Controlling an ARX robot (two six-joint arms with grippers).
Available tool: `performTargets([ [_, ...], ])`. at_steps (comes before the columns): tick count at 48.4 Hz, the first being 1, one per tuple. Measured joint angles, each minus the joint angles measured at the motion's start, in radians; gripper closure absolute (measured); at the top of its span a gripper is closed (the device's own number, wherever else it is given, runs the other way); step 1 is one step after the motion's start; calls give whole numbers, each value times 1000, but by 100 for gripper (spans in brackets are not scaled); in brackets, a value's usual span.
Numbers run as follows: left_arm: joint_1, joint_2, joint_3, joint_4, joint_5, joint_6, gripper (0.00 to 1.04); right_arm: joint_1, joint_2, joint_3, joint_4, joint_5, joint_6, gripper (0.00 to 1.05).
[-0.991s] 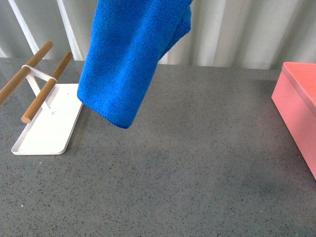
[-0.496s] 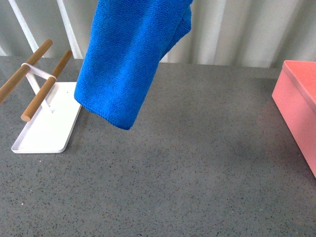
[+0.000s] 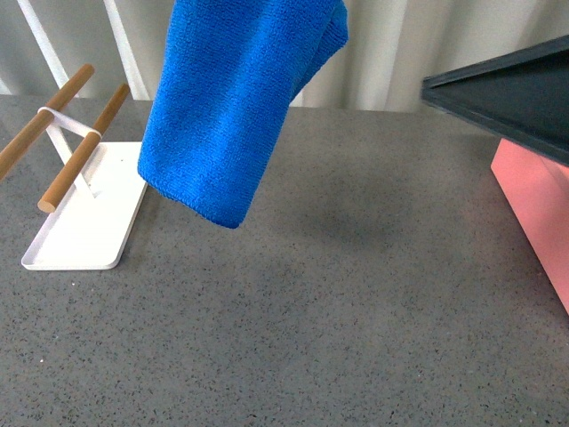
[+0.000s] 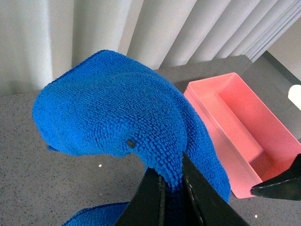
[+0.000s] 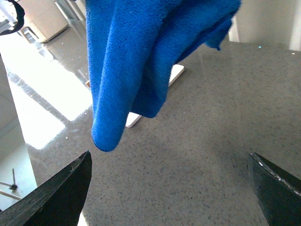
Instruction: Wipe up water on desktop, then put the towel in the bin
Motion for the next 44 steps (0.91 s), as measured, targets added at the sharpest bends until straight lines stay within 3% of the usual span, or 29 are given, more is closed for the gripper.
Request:
performTargets([
  [11, 0, 0, 0, 0, 0, 0, 101, 107, 175, 123, 94, 43, 46, 7],
  [44, 0, 0, 0, 0, 0, 0, 101, 223, 482, 463, 161, 51, 168, 7],
])
